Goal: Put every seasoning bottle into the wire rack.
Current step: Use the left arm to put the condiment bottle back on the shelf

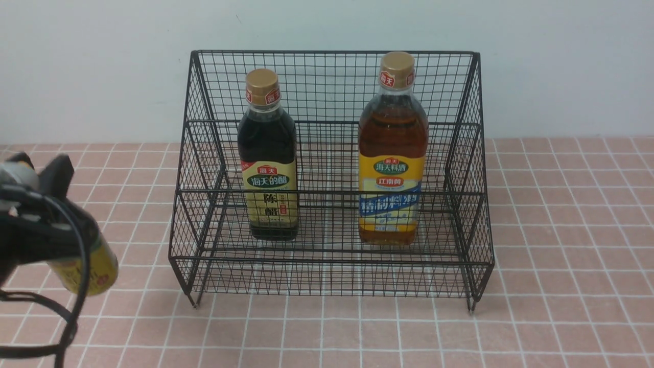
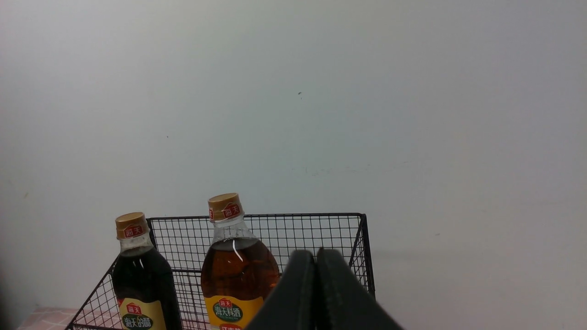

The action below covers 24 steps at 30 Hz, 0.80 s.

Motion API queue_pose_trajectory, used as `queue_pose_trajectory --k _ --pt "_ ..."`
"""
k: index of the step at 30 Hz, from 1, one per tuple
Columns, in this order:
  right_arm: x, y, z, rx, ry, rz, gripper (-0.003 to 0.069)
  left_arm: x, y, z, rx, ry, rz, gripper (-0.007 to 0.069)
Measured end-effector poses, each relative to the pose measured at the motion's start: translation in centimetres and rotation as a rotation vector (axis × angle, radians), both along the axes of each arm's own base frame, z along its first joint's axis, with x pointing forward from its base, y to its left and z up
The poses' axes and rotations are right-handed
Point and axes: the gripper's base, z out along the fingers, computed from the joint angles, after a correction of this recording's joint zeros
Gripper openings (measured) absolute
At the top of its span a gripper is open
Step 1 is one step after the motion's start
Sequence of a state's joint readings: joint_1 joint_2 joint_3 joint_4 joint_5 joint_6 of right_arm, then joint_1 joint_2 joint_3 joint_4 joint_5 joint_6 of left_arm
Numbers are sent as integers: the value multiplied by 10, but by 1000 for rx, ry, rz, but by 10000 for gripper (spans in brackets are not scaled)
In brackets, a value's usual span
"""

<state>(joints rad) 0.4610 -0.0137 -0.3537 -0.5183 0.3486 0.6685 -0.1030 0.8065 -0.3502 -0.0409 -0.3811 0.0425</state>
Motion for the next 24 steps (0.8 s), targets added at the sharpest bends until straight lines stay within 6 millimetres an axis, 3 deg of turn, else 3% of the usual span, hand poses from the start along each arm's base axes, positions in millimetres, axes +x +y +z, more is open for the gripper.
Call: queue_pose_trajectory --k 6,10,19,24 --pt "0 0 0 0 0 0 -15 3 -12 29 -100 -44 -75 256" --pt "0 0 0 0 0 0 -15 10 -24 34 -118 -34 -138 256" --pt "0 0 0 0 0 0 -15 47 -60 32 -101 43 -254 256" --pt "0 0 0 0 0 0 -15 65 -77 15 -67 66 -288 256"
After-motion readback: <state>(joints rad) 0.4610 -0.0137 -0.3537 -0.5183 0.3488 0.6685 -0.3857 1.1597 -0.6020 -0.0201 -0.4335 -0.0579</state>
